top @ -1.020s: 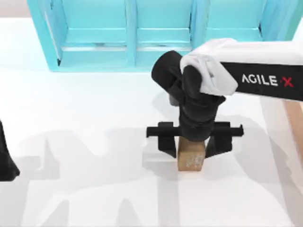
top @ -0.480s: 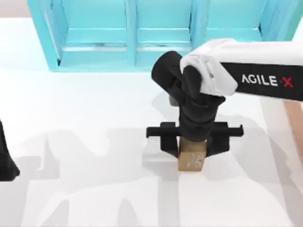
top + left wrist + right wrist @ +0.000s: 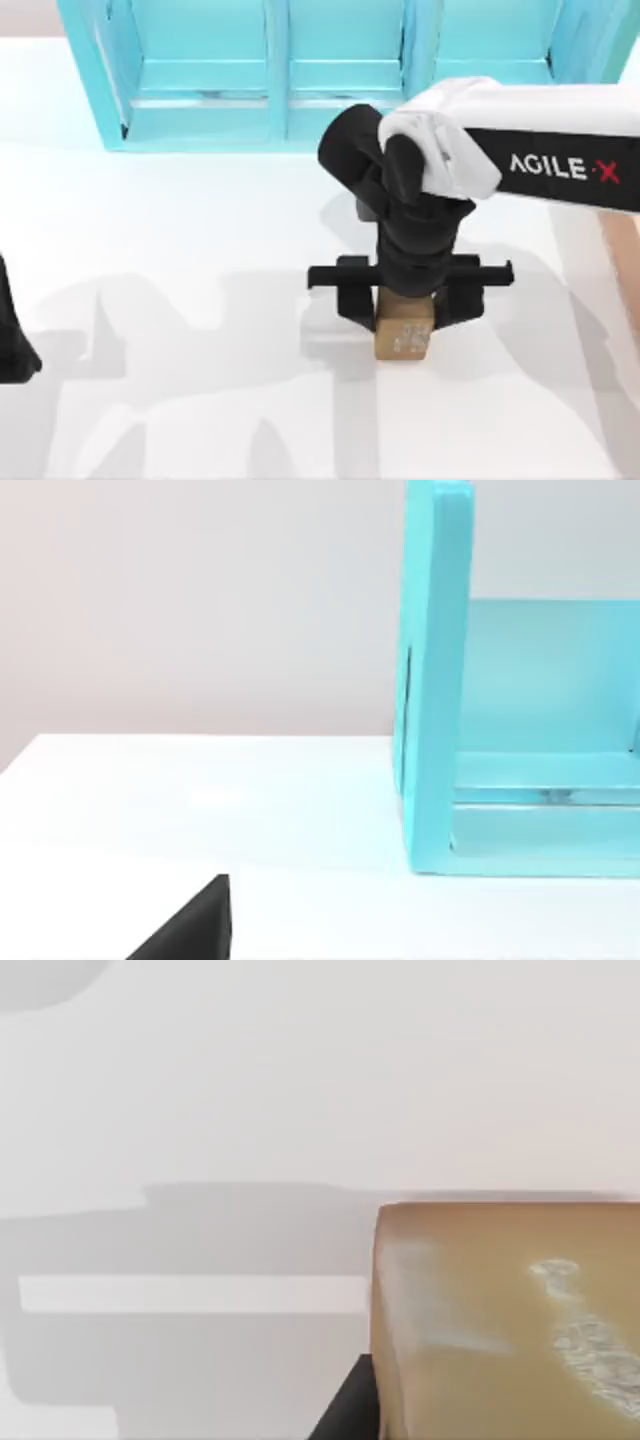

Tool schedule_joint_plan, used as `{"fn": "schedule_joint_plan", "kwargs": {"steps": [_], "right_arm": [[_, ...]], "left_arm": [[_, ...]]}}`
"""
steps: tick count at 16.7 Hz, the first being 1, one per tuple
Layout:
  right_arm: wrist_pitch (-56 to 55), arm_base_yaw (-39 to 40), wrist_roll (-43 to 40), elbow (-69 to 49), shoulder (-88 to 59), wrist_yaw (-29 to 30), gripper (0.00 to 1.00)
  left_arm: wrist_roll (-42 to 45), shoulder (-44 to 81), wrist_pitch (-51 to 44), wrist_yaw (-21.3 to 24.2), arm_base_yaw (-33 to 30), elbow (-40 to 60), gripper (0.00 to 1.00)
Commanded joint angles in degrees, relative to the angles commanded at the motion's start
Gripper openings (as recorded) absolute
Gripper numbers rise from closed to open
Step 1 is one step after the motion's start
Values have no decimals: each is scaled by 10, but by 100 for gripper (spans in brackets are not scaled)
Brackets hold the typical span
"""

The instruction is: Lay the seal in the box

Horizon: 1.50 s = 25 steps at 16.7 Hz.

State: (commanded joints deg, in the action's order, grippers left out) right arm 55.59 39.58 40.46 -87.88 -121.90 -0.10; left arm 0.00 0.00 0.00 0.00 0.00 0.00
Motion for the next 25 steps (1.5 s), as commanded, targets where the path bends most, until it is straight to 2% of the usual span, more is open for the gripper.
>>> {"fn": "schedule_joint_plan", "kwargs": {"steps": [9, 17, 21, 25], "right_arm": [[191, -3, 0, -147, 38, 0, 0], [201, -20, -19, -153, 44, -1, 0], [213, -124, -125, -137, 69, -1, 0], [229, -306, -309, -104, 110, 1, 0]], "left_arm": [[0, 0, 0, 0, 0, 0, 100], [0, 0, 0, 0, 0, 0, 100], [0, 0, 0, 0, 0, 0, 100], [0, 0, 0, 0, 0, 0, 100]]}}
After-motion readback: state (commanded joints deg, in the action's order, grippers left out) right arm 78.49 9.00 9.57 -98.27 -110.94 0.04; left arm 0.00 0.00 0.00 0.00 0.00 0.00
